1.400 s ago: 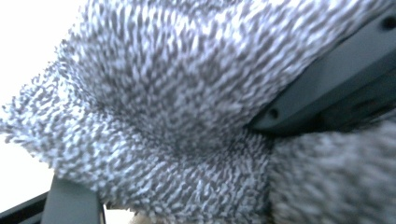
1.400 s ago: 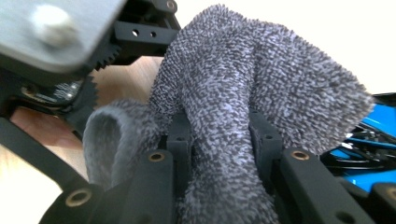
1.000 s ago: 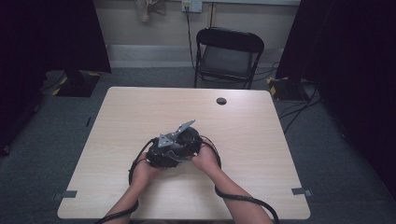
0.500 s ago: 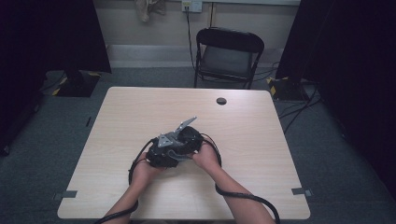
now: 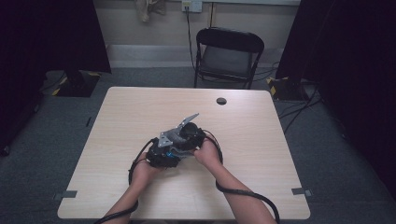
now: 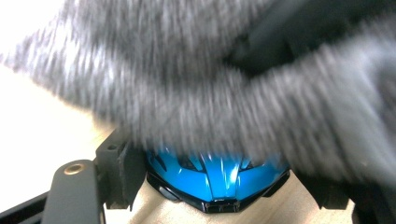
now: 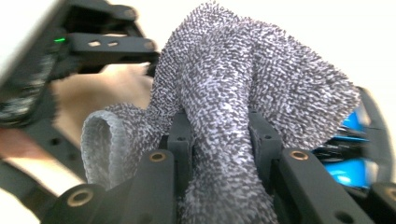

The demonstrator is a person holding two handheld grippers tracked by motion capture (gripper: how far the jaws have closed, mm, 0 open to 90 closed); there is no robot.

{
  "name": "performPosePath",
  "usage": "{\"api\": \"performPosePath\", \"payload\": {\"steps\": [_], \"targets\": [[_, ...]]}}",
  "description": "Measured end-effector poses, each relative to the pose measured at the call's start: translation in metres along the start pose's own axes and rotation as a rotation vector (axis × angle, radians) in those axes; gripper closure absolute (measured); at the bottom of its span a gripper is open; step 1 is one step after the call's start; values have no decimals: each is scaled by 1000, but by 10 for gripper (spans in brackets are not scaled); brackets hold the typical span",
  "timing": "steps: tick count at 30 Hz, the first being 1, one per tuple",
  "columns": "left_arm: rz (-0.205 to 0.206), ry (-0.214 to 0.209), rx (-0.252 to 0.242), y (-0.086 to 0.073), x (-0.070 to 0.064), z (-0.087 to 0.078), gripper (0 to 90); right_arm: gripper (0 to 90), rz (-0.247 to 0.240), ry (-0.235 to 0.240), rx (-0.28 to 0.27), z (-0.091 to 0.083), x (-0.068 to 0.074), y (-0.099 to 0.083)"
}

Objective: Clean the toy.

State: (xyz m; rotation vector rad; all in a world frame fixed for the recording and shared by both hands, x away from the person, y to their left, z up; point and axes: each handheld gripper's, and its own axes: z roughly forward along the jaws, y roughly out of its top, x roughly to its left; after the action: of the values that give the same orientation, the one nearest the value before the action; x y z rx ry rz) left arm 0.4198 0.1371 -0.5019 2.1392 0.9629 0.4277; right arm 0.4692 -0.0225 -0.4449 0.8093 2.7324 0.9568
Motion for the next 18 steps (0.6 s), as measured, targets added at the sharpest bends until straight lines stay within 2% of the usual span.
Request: {"api": "performPosePath", "payload": {"steps": [5, 7, 14, 18], "targets": [[-1, -1, -1, 0, 0, 0, 256, 679, 46, -17, -11, -4, -18, -3], [-1, -1, -1, 0, 0, 0, 256, 678, 70, -8, -19, -4, -22, -4], [-2, 0, -1, 0, 0, 0, 256, 674, 67, -51, -15, -1, -23, -1], [-1, 0, -1, 0, 0, 0, 256, 673, 94, -68, -23, -1, -29, -2]]}}
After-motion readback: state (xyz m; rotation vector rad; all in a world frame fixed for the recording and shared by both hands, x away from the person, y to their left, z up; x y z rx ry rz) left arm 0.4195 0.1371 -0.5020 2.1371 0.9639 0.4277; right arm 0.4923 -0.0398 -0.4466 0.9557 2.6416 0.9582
